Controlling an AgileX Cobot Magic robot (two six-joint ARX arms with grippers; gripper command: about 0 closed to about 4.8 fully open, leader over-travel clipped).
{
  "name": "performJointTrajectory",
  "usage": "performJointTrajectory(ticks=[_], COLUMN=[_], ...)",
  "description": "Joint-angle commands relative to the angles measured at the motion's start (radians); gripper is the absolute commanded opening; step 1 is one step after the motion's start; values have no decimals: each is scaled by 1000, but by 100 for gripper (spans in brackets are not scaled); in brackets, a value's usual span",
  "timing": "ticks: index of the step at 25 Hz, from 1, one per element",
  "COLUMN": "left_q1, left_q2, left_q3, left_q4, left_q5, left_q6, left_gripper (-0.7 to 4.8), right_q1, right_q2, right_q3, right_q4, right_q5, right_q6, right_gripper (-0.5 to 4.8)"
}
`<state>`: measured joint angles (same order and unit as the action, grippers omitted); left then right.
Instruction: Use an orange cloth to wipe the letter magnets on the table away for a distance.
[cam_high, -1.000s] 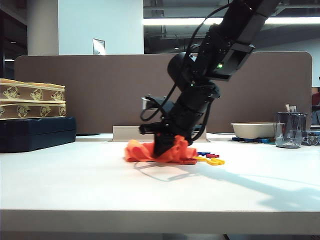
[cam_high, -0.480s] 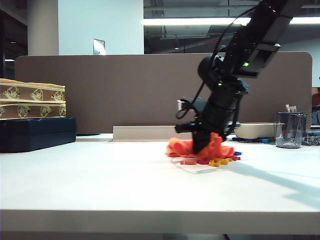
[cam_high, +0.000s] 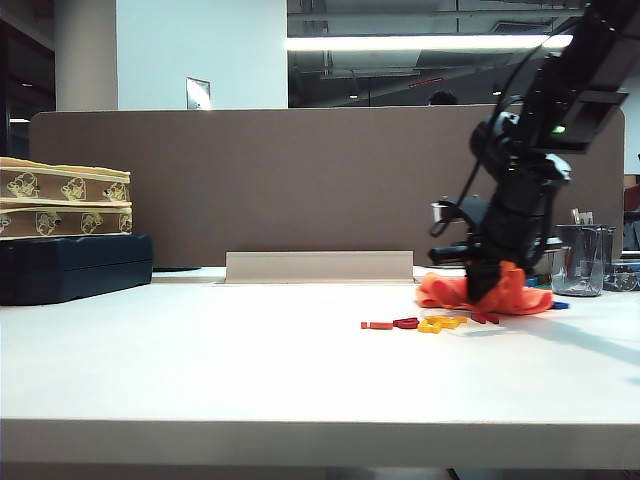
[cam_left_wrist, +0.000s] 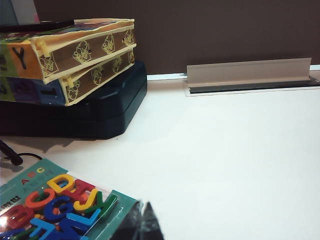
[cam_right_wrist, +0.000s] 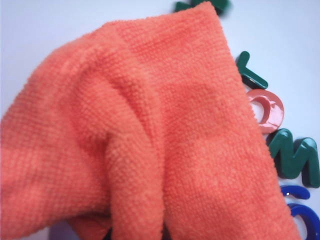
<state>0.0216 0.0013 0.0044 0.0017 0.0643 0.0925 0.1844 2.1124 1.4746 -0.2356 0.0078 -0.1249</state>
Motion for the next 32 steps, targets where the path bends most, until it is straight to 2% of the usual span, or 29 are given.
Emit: performJointTrajectory(ticks=[1,10,14,17,22,26,30,32], left_q1=[0,0,0,0,0,0,0,0], left_q2=[0,0,0,0,0,0,0,0], left_q3=[1,1,1,1,1,1,1,1], left_q4=[6,6,5,5,-6,-7,-7,-7], left_q5=[0,0,0,0,0,0,0,0], left_q6=[-3,-3,-3,-3,-3,-3,-3,-3], left_gripper=[-5,-5,-5,-5,-5,-5,-5,-5], right_q1=[-77,-232,-240,-225,-182,-97,40,122], right_q2=[27,2,-82,-150,-219,-255,-263,-263], right_q3=[-22,-22,-21,-17,-7,-7,-7,-7], right_q4=[-135,-109,-19,55,42,-4,-71,-90], right_q5=[72,46,-75,-224,-433,-626,-710,-710], right_q6=[-14,-29,-26,2,52,50,41,25], right_gripper=[8,8,8,8,8,8,9,9])
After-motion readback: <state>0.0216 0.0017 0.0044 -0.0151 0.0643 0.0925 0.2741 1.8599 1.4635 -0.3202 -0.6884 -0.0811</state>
